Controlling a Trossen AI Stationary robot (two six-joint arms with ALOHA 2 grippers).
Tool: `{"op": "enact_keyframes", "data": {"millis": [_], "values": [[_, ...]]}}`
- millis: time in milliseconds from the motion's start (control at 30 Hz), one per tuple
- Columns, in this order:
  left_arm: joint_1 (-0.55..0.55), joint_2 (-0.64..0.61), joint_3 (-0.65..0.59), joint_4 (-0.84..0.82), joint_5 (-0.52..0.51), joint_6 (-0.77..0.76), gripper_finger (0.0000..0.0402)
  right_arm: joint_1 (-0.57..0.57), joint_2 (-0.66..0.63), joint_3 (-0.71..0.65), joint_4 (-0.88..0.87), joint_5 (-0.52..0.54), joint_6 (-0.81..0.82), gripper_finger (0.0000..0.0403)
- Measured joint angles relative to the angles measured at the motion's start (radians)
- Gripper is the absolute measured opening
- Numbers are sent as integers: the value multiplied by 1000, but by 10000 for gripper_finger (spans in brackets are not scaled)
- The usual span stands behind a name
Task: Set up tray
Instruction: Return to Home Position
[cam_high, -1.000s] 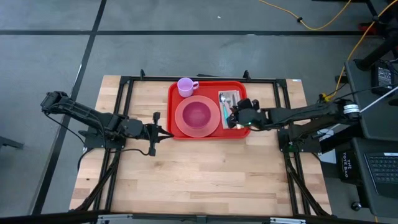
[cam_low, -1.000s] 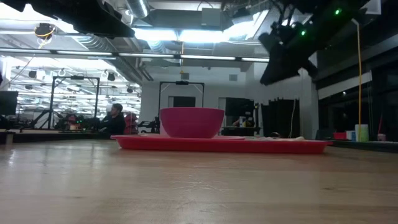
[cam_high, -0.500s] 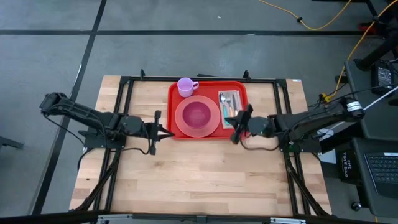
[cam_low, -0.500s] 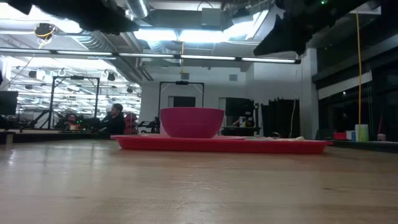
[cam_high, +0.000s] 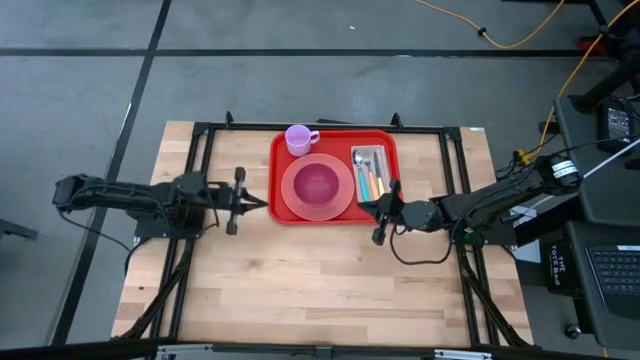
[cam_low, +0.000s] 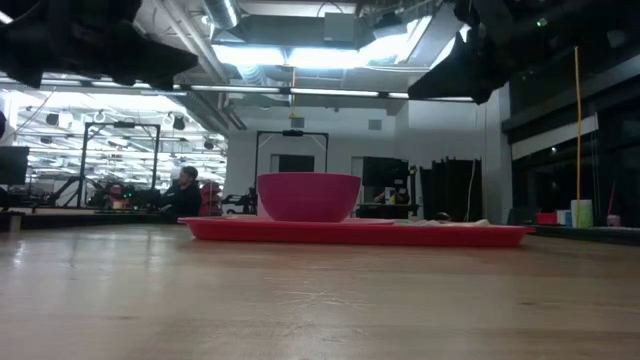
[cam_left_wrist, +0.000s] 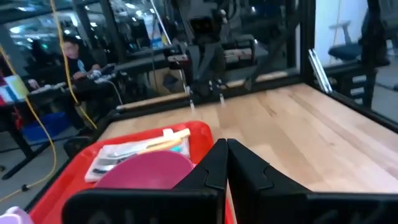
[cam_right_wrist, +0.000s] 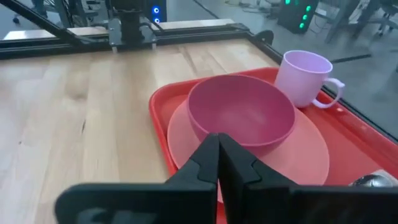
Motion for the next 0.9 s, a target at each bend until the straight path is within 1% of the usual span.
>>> {"op": "enact_keyframes", "data": {"millis": [100, 267, 333, 600, 733, 833, 900], "values": [[38, -90, -35, -4, 10, -21, 1, -2, 0, 0, 49, 0, -32, 7], [85, -219, -78, -3, 13, -21, 3, -3, -13, 0, 168, -1, -178, 10], [96, -265, -100, -9, 15, -21, 3, -3, -27, 0, 189, -1, -202, 10], [132, -394, -144, -39, 13, -18, 3, -3, -119, 0, 166, -11, -254, 11], [158, -435, -159, -66, 13, -24, 1, -3, -201, 0, 150, -66, -280, 11], [174, -468, -162, -96, 25, -22, 2, -3, -281, 0, 79, -108, -300, 11], [184, -487, -162, -110, 51, -21, 3, -2, -336, 0, 15, -111, -302, 12]]}}
